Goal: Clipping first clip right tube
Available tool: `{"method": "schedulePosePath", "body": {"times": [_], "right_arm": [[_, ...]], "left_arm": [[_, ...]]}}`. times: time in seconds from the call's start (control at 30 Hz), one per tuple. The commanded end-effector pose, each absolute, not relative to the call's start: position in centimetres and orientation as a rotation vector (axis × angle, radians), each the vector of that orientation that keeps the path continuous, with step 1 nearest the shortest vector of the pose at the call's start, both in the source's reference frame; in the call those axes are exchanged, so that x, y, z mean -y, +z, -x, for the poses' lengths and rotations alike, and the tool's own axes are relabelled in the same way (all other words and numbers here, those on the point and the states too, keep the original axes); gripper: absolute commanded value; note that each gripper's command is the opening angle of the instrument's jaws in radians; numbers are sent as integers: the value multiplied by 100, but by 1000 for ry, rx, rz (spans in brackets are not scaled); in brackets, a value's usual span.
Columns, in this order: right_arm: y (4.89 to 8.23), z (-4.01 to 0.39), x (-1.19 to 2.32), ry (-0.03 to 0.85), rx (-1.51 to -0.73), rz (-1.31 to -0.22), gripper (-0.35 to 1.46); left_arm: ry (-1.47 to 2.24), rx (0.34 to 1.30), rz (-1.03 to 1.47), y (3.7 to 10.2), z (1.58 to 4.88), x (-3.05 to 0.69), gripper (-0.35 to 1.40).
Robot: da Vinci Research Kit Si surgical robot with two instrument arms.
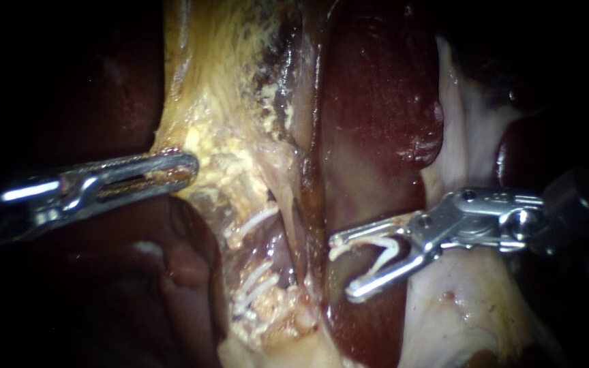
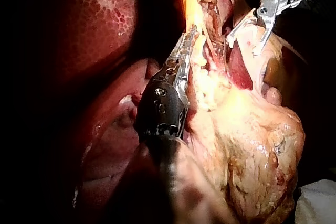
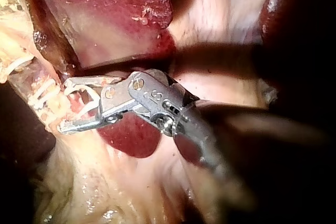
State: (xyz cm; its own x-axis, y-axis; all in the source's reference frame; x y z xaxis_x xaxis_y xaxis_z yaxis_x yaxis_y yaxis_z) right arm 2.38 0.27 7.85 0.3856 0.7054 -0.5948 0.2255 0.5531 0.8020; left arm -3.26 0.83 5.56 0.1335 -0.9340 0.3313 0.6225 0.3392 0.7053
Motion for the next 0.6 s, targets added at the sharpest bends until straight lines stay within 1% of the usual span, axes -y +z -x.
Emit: {"method": "schedulePosePath", "body": {"times": [0.03,0.13,0.37,0.6], "right_arm": [[789,-241,-27,377,-1173,-975,55],[796,-250,-28,387,-1168,-970,54],[798,-265,-29,402,-1166,-953,54],[806,-271,-32,409,-1144,-932,54]], "left_arm": [[-1187,841,-451,554,325,-83,-35],[-1193,843,-454,552,325,-83,-35],[-1193,843,-454,551,325,-82,-35],[-1188,844,-451,548,326,-81,-35]]}}
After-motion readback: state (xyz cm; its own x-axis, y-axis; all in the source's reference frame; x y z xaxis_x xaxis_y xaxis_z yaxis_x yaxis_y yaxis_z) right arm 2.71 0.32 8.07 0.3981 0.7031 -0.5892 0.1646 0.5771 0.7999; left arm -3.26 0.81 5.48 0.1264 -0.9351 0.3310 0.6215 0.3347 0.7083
